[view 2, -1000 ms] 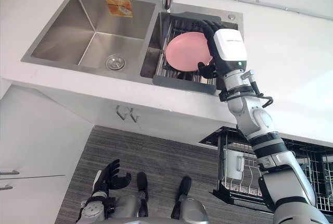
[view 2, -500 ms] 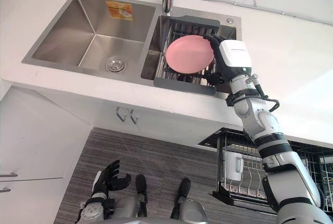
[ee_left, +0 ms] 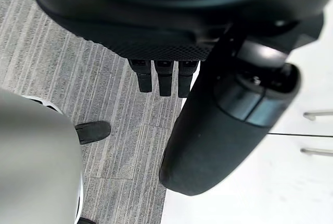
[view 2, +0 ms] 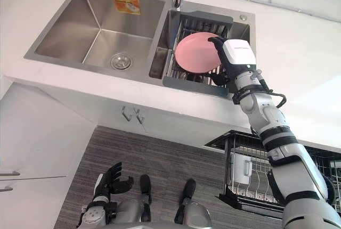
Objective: Walk over to the sink, pick up the cup, carry it to the dishwasher, place the cup inside the dishwasher, then close the dishwasher door
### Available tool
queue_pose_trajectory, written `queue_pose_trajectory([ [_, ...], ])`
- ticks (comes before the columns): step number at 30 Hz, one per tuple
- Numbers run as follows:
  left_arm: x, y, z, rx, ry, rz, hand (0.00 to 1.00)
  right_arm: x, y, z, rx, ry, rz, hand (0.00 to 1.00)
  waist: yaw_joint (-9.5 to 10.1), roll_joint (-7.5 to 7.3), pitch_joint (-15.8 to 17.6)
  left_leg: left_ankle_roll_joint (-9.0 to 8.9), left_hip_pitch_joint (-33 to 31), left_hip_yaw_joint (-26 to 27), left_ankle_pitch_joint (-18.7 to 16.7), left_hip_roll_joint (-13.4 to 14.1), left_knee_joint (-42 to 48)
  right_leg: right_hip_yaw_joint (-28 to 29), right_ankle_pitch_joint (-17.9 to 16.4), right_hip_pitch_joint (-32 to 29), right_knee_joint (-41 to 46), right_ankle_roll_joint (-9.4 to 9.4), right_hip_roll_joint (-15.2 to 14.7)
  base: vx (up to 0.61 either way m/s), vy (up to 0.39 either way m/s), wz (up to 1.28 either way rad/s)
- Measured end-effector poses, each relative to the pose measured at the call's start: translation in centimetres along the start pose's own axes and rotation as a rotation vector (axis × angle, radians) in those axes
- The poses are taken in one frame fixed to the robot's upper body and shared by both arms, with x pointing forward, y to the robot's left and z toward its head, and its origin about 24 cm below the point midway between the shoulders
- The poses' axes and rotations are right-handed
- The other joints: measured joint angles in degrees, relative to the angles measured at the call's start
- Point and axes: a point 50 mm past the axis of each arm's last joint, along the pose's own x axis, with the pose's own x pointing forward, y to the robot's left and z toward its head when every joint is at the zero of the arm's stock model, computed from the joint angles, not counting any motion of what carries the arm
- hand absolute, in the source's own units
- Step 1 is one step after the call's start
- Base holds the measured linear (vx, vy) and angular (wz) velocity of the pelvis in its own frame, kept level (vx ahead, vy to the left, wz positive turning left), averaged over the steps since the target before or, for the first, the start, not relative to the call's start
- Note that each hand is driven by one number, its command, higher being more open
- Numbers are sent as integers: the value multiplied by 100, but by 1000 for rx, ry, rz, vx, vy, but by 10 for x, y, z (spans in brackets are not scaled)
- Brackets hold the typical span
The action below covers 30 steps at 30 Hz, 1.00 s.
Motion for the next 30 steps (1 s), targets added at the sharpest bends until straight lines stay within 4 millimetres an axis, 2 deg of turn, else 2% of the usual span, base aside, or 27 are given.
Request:
queue_pose_trajectory([
  [6,0,0,0,-1,-2,2,90,4,-5,0,-4,5,-10,90,10,-13,8,21,-33,-23,14,-2,-1,-25,1,-13,0,1,-10,15,10,3],
  [9,0,1,1,2,-5,3,90,11,-12,7,-16,-18,-26,90,9,-33,22,22,-37,-7,14,44,-2,-12,2,-22,1,0,3,1,-1,-1],
  [10,0,1,1,2,-6,3,90,13,-14,9,-18,-25,-33,30,14,-37,26,21,-43,-5,14,51,-2,-12,1,-27,1,0,8,0,0,0],
  [20,4,0,10,-3,-32,5,90,29,-38,12,-47,-12,-96,30,164,-47,183,21,-92,-17,12,74,0,-25,0,-62,1,-1,31,27,7,0],
  [24,5,0,11,-19,-40,8,90,36,-57,19,-41,-34,-189,30,189,-49,243,22,-95,-25,11,72,0,-31,-1,-59,2,-3,29,21,11,1],
  [30,5,0,13,-24,-48,9,90,37,-59,20,-34,-35,-195,30,227,-47,282,21,-96,-29,10,65,0,-35,-3,-58,3,-4,21,0,0,0],
])
